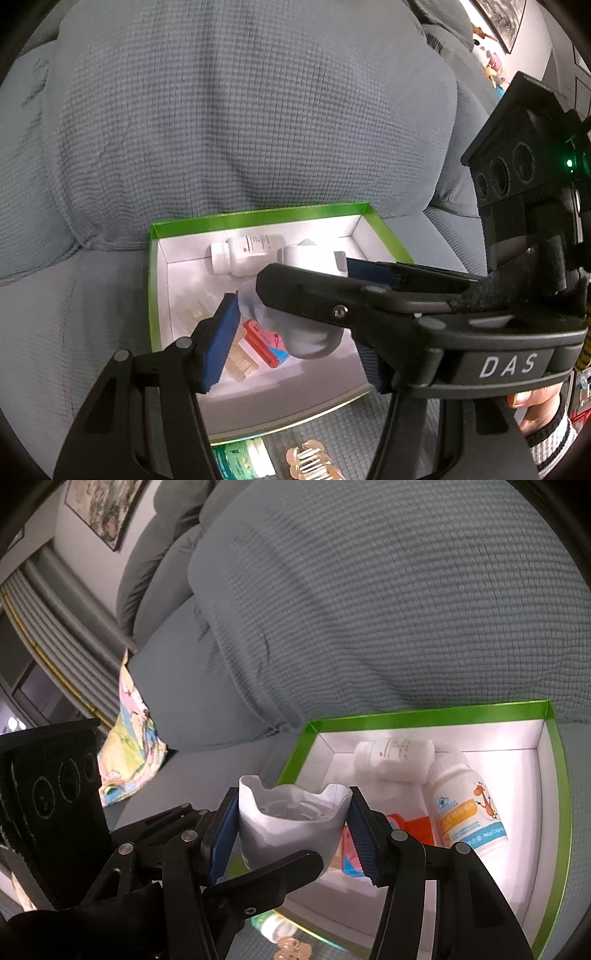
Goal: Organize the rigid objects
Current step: 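Lower the white spray nozzle over the box with the right gripper, then open the right gripper to drop the nozzle into the box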
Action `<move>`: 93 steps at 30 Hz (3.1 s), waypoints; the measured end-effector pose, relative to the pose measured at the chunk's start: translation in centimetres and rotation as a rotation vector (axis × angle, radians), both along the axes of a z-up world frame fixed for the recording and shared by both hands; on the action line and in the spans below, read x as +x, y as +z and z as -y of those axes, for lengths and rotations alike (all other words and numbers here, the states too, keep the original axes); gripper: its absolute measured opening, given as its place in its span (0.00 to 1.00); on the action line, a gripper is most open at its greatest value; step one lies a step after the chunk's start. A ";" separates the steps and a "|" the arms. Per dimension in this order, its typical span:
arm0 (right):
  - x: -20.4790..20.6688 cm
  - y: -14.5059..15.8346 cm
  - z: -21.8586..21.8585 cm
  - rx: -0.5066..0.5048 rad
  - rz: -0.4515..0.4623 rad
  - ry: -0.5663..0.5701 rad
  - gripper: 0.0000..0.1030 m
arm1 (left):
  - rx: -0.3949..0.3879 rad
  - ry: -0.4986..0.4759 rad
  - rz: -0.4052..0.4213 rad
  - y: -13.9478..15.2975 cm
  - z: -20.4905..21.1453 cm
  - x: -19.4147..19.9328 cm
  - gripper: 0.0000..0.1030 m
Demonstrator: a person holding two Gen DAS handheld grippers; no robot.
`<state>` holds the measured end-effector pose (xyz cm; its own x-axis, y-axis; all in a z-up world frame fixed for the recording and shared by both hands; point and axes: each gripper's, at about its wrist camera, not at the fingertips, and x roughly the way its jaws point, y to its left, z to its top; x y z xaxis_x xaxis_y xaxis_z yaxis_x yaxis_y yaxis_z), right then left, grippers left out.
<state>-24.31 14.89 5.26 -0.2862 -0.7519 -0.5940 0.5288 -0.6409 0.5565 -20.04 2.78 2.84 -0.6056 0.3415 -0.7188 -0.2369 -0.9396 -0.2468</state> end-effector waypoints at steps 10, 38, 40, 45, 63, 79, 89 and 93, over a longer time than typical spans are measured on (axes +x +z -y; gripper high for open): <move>-1.1 -2.3 0.6 0.031 0.034 0.005 0.56 | 0.014 0.000 0.037 -1.9 0.4 -0.9 0.57; -2.1 -6.3 0.4 0.061 0.094 -0.005 0.55 | 0.015 -0.013 0.104 -5.6 -0.5 -2.6 0.57; -2.2 -6.4 0.4 0.059 0.097 -0.005 0.55 | 0.016 -0.013 0.104 -5.6 -0.6 -2.7 0.57; -2.1 -6.6 0.5 0.065 0.101 -0.003 0.55 | 0.012 -0.014 0.103 -5.7 -0.8 -2.8 0.58; 0.3 -4.6 1.1 0.353 -0.072 -0.081 0.70 | -0.132 0.006 0.145 -4.7 -0.9 -0.7 0.86; 7.6 2.6 -4.9 0.312 -0.219 -0.211 0.78 | -0.232 0.170 -0.075 0.4 -0.3 7.6 0.87; 14.5 4.6 -5.5 0.311 -0.290 -0.198 0.78 | -0.251 0.188 -0.158 2.3 -1.0 14.6 0.87; 16.4 4.4 -6.4 0.283 -0.274 -0.196 0.78 | -0.227 0.191 -0.152 2.2 -0.9 16.6 0.87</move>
